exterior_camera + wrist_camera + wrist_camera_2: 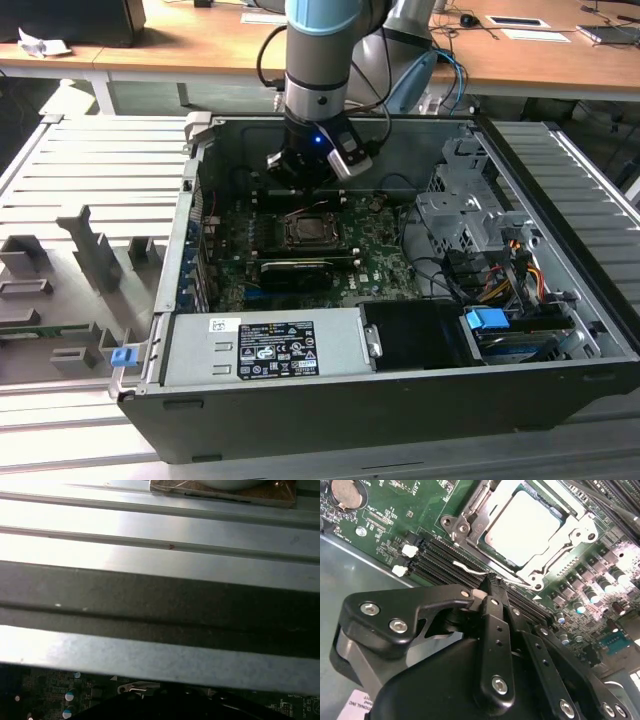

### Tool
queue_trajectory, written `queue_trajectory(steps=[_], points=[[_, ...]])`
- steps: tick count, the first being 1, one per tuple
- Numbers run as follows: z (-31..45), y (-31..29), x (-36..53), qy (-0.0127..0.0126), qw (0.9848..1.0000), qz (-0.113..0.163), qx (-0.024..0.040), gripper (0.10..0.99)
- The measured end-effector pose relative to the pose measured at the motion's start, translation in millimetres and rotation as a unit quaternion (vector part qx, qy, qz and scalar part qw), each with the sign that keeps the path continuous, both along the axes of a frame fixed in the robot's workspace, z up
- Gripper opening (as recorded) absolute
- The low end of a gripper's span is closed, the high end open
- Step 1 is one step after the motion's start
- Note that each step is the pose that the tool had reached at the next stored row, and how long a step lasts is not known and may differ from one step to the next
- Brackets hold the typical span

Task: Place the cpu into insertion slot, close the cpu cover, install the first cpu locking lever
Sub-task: 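Close the cpu cover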

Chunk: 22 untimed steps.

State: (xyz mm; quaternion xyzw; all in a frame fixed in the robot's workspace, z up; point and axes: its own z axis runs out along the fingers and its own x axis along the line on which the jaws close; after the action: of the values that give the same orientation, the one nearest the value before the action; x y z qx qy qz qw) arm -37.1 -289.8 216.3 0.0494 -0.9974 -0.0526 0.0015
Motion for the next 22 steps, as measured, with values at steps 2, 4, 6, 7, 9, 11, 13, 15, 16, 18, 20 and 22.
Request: queue_trajectory(steps=[2,4,6,7,9,11,13,15,16,18,20,22], points=[[-1.2,0.0,0.3,0.0,1.0,0.0,0.0001,0.106],[-1.8,0.0,0.7,0.0001,1.0,0.0,0.0001,0.106],[-2.7,0.0,1.5,0.0,1.0,0.0,0.0002,0.106],[-3.2,0.0,1.7,0.0,1.0,0.0,0.0002,0.106],[-3.8,0.2,4.0,0.0,1.0,0.0,0.0001,0.106],[-4.3,0.2,5.7,0.0,1.0,0.0,0.0001,0.106],[-4.8,0.2,7.6,0.0001,1.0,0.0,0.0001,0.106],[-5.5,0.3,9.6,0.0,1.0,0.0,0.0002,0.106],[-6.4,0.3,12.5,0.0,1.0,0.0,0.0002,0.106],[-7.0,0.3,14.1,0.0,1.0,0.0,0.0002,0.106],[-7.6,0.4,15.9,0.0,1.0,0.0,0.0004,0.106],[-8.1,0.4,17.2,0.0,1.0,0.0,0.0006,0.106]])
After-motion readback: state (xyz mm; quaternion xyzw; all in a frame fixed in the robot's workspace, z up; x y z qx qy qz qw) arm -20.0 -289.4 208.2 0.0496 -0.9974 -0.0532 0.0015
